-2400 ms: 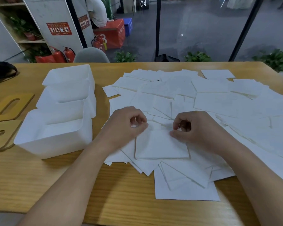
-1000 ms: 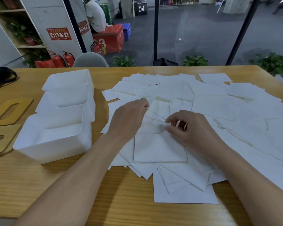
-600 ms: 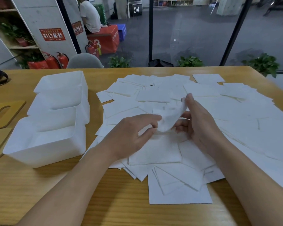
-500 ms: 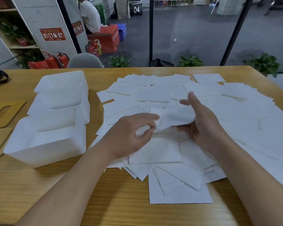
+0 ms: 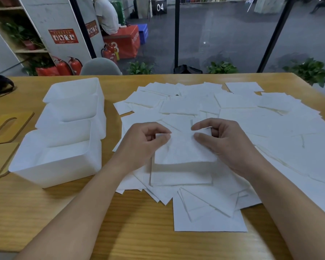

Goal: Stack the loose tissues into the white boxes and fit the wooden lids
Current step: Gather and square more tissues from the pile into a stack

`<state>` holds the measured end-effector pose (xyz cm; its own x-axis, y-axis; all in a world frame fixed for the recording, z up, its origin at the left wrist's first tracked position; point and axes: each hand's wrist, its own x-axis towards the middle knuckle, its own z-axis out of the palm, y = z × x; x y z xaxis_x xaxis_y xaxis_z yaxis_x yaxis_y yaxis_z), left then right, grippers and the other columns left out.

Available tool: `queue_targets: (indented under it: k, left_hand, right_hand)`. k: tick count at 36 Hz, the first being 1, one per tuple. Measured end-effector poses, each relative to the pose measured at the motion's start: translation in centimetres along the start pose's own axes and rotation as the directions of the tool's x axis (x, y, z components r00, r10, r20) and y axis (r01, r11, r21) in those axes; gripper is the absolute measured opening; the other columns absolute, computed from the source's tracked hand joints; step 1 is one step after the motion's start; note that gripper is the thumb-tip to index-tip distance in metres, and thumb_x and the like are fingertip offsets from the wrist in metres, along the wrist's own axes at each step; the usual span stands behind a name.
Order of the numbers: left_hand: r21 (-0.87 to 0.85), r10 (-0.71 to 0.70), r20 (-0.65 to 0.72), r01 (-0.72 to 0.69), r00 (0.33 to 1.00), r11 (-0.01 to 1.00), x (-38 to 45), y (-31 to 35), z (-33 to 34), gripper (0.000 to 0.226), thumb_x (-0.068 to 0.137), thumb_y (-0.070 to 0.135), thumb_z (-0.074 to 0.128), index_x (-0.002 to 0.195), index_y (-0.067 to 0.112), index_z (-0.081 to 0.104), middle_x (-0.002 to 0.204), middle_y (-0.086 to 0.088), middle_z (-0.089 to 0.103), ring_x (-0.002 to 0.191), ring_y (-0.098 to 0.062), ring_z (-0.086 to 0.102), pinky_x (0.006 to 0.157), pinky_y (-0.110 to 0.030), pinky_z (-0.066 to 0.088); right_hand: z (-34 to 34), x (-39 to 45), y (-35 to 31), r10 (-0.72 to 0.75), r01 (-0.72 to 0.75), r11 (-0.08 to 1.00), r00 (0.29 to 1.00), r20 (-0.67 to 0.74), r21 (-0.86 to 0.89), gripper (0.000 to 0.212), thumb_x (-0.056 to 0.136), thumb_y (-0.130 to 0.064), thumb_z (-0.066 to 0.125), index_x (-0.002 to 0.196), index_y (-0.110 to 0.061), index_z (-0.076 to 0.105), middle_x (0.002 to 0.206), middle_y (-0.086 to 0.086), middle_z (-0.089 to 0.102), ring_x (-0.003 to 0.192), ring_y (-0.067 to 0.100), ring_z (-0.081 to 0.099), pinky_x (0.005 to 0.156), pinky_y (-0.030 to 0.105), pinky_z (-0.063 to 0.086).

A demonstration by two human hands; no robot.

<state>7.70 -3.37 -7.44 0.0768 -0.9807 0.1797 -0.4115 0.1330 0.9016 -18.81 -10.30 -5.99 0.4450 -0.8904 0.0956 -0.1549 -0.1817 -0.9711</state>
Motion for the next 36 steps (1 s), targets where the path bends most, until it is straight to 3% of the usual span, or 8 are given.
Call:
queue_targets:
  k: [3, 8, 15, 21, 26, 30, 33, 36]
  left_hand:
    - [-0.036, -0.053, 0.094, 0.057, 0.994, 0.998, -0.4, 0.0, -1.1, 0.008, 0.103, 0.034, 0.077, 0.108, 0.032, 0.084, 0.087, -0.002, 0.075, 0.074, -0.021, 0.06, 0.068, -0.033, 0.05]
    - [0.063, -0.066, 0.16, 0.057, 0.985, 0.996, -1.1, -0.6, -2.1, 0.016, 0.099, 0.037, 0.079, 0.115, 0.035, 0.079, 0.076, -0.004, 0.065, 0.066, -0.017, 0.051, 0.066, -0.028, 0.046]
    - [0.209, -0.036, 0.168, 0.0, 0.985, 0.978, -1.3, -0.7, -1.4, 0.014, 0.097, 0.04, 0.081, 0.11, 0.042, 0.076, 0.075, 0.004, 0.066, 0.063, -0.01, 0.053, 0.063, -0.018, 0.044]
    - [0.309, -0.02, 0.115, -0.017, 0.993, 0.951, -1.3, -0.9, -1.2, 0.017, 0.091, 0.048, 0.085, 0.106, 0.046, 0.075, 0.076, 0.009, 0.068, 0.063, -0.004, 0.059, 0.064, -0.015, 0.047]
    - [0.296, 0.042, -0.048, -0.026, 0.998, 0.955, -1.0, -1.1, -0.8, 0.005, 0.095, 0.041, 0.082, 0.094, 0.039, 0.078, 0.071, 0.011, 0.064, 0.062, -0.006, 0.054, 0.061, -0.015, 0.045]
    - [0.336, 0.074, -0.124, -0.029, 0.99, 0.941, 0.3, -1.0, 0.2, 0.004, 0.099, 0.03, 0.079, 0.102, 0.032, 0.08, 0.092, 0.012, 0.071, 0.084, -0.011, 0.065, 0.076, -0.025, 0.056]
    - [0.453, 0.133, -0.057, -0.093, 0.989, 0.886, 1.7, -0.7, 1.1, 0.017, 0.102, 0.03, 0.076, 0.118, 0.025, 0.078, 0.108, 0.013, 0.071, 0.102, -0.008, 0.064, 0.093, -0.029, 0.054]
    - [0.578, 0.173, 0.016, -0.151, 0.985, 0.802, 2.9, -0.6, 1.9, 0.014, 0.104, 0.029, 0.071, 0.116, 0.022, 0.075, 0.109, 0.009, 0.069, 0.105, -0.014, 0.06, 0.094, -0.03, 0.047]
  right_hand:
    - [-0.5, 0.2, 0.3, 0.036, -0.029, 0.991, 0.998, 0.049, -0.128, 0.01, 0.1, -0.02, 0.077, 0.1, -0.029, 0.083, 0.062, -0.006, 0.045, 0.051, 0.011, 0.046, 0.05, 0.019, 0.041]
    - [-1.0, 0.1, 0.2, 0.116, -0.046, 0.949, 0.971, 0.211, -0.313, 0.011, 0.095, -0.023, 0.079, 0.1, -0.034, 0.079, 0.06, -0.005, 0.057, 0.052, 0.012, 0.053, 0.052, 0.022, 0.043]
    - [-1.2, 0.2, 0.3, 0.097, -0.01, 0.916, 0.976, 0.196, -0.402, 0.015, 0.092, -0.021, 0.08, 0.098, -0.034, 0.077, 0.061, -0.007, 0.063, 0.049, 0.008, 0.053, 0.047, 0.018, 0.042]
    - [-1.0, 0.3, 0.7, 0.068, 0.037, 0.859, 0.98, 0.185, -0.511, 0.016, 0.088, -0.027, 0.083, 0.096, -0.038, 0.075, 0.066, -0.01, 0.065, 0.055, 0.003, 0.054, 0.053, 0.019, 0.043]
    - [-1.4, 0.3, 0.9, -0.045, 0.095, 0.823, 0.994, 0.103, -0.561, 0.021, 0.078, -0.038, 0.089, 0.091, -0.039, 0.072, 0.07, -0.014, 0.062, 0.058, 0.003, 0.053, 0.053, 0.017, 0.043]
    - [-0.7, 0.4, 1.1, -0.115, 0.136, 0.838, 0.991, 0.072, -0.528, 0.015, 0.085, -0.039, 0.086, 0.087, -0.037, 0.072, 0.068, -0.012, 0.062, 0.057, 0.003, 0.052, 0.054, 0.019, 0.042]
    - [0.4, 0.2, 1.3, -0.105, 0.142, 0.832, 0.99, 0.099, -0.537, 0.012, 0.089, -0.035, 0.083, 0.084, -0.036, 0.072, 0.071, -0.012, 0.066, 0.058, 0.004, 0.056, 0.055, 0.017, 0.042]
    - [0.9, 0.0, 1.5, -0.085, 0.141, 0.812, 0.989, 0.123, -0.566, 0.012, 0.091, -0.035, 0.081, 0.084, -0.036, 0.071, 0.074, -0.012, 0.067, 0.06, 0.004, 0.057, 0.057, 0.019, 0.043]
